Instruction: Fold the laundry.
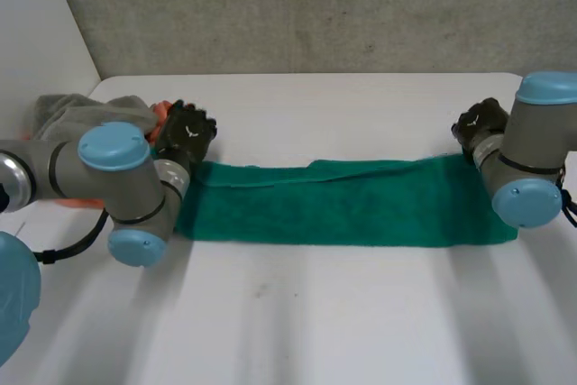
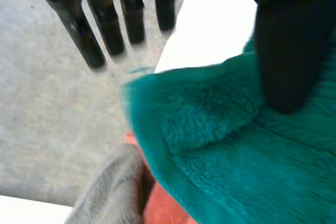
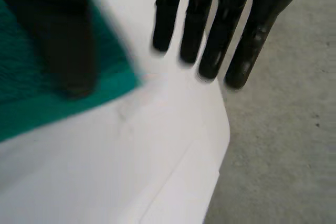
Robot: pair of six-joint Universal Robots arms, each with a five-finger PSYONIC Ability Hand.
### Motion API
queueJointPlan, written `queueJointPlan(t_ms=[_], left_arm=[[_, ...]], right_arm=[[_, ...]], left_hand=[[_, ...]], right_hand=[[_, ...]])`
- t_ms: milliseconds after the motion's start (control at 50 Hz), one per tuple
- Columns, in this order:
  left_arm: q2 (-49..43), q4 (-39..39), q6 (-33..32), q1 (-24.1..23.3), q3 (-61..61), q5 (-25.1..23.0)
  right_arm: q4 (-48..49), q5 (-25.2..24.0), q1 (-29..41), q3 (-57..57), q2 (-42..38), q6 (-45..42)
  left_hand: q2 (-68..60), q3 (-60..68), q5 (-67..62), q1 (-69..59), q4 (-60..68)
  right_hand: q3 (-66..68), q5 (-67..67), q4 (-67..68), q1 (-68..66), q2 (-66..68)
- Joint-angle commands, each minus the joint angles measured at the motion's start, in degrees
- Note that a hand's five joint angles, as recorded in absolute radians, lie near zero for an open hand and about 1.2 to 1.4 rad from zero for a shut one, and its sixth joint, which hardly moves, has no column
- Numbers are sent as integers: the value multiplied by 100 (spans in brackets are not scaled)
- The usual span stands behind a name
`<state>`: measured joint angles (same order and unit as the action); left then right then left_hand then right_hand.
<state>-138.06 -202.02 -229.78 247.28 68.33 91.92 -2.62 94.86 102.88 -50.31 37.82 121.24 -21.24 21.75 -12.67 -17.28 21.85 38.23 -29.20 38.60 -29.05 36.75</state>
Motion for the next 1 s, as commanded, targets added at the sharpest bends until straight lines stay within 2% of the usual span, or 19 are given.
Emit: queueJointPlan(t_ms=[20,140,200,320,400,520,620,860,920,1000], left_arm=[[183,-724,21,-154,22,-7],[718,-821,83,-119,267,63],[990,-813,92,-102,653,37],[1466,-725,100,-84,1436,10],[1729,-602,100,-58,1990,-16],[1818,-619,162,74,2281,-464],[1248,-654,302,250,1904,-658],[-238,-725,355,496,-161,-763],[-546,-777,574,549,-873,-606],[-652,-708,1013,707,-1366,-26]], right_arm=[[252,560,48,539,181,495],[385,403,-49,189,1235,1620],[297,52,-49,-224,1789,2087],[-264,-783,-223,-1321,2519,2132],[-765,-1012,-505,-2094,2748,2141],[-802,-1408,-708,-3195,3100,1983],[-425,-1567,-918,-3880,3109,1798],[174,-1532,-892,-4461,3118,1798],[226,-1532,-875,-4505,3118,1807],[270,-1523,-875,-4549,3153,1807]], left_hand=[[1124,-1175,1267,728,-1185],[1119,-1170,1262,723,-1181],[1119,-1170,1262,723,-1181],[1119,-1170,1263,723,-1181],[1119,-1170,1262,723,-1181],[1086,-1137,1229,690,-1147],[1068,-1120,1212,672,-1130],[1035,-1086,1179,639,-1097],[850,-901,994,454,-912],[883,-934,1026,487,-945]], right_hand=[[-2823,2920,-2860,1905,-2675],[-2823,2920,-2860,1905,-2675],[-2823,2920,-2860,1905,-2675],[-2823,2920,-2860,1905,-2675],[-2823,2920,-2860,1905,-2675],[-2823,2920,-2860,1905,-2675],[-2823,2920,-2860,1905,-2675],[-2823,2920,-2860,1905,-2675],[-2823,2920,-2860,1905,-2675],[-2823,2920,-2860,1905,-2675]])
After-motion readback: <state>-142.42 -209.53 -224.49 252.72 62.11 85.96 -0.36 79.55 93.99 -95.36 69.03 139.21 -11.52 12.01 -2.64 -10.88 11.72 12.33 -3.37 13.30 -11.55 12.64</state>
